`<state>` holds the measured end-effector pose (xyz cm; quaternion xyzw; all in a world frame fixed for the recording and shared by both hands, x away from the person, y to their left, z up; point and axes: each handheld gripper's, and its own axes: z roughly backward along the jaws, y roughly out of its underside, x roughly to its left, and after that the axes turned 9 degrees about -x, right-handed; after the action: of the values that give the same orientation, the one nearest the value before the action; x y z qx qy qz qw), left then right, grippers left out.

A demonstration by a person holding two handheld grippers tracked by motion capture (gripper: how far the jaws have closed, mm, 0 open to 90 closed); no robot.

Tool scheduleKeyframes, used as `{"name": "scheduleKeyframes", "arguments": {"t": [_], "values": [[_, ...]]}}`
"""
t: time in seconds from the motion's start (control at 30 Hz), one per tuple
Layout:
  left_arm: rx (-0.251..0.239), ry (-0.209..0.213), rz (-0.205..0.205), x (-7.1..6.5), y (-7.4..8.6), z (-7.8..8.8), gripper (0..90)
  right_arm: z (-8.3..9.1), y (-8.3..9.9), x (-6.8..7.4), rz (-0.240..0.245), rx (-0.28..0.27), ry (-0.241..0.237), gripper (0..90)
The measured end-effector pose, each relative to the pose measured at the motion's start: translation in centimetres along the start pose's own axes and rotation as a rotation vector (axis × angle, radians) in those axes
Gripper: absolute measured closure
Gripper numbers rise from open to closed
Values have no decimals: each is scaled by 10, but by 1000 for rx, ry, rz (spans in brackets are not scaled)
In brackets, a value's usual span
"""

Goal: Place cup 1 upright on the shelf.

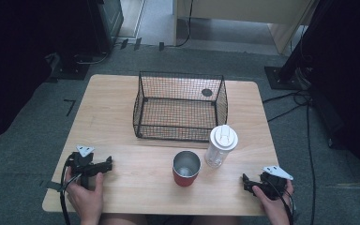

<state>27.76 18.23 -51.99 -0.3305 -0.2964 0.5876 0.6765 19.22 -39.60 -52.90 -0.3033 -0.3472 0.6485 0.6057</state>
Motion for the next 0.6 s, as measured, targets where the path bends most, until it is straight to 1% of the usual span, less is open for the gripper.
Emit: {"name": "scheduleKeyframes", "arguments": {"t": [0.07,0.13,0.17,0.2,0.23,0.27,0.3,0.33,0.37,0.43,0.57,0.6], "values": [[0,0,0,0,0,0,0,1,0,2,-1,1,-2,1],[0,0,0,0,0,0,0,2,1,7,6,-5,-5,1],[0,0,0,0,0,0,0,4,2,13,25,-15,-17,7],[0,0,0,0,0,0,0,5,1,17,38,-19,-26,22],[0,0,0,0,0,0,0,5,1,17,38,-19,-26,22],[-1,0,1,0,0,0,0,7,0,21,44,-31,-29,33],[-1,0,1,0,0,0,0,9,-2,25,42,-40,-31,37],[-1,0,1,0,0,0,0,11,-5,31,43,-61,-48,37],[-1,0,1,0,0,0,0,12,-6,34,40,-67,-59,37],[-1,0,1,0,0,0,0,13,-7,38,43,-74,-73,37],[-1,0,1,0,0,0,0,14,-8,44,50,-76,-80,37],[-1,0,1,0,0,0,0,16,-9,47,50,-79,-88,37]]}}
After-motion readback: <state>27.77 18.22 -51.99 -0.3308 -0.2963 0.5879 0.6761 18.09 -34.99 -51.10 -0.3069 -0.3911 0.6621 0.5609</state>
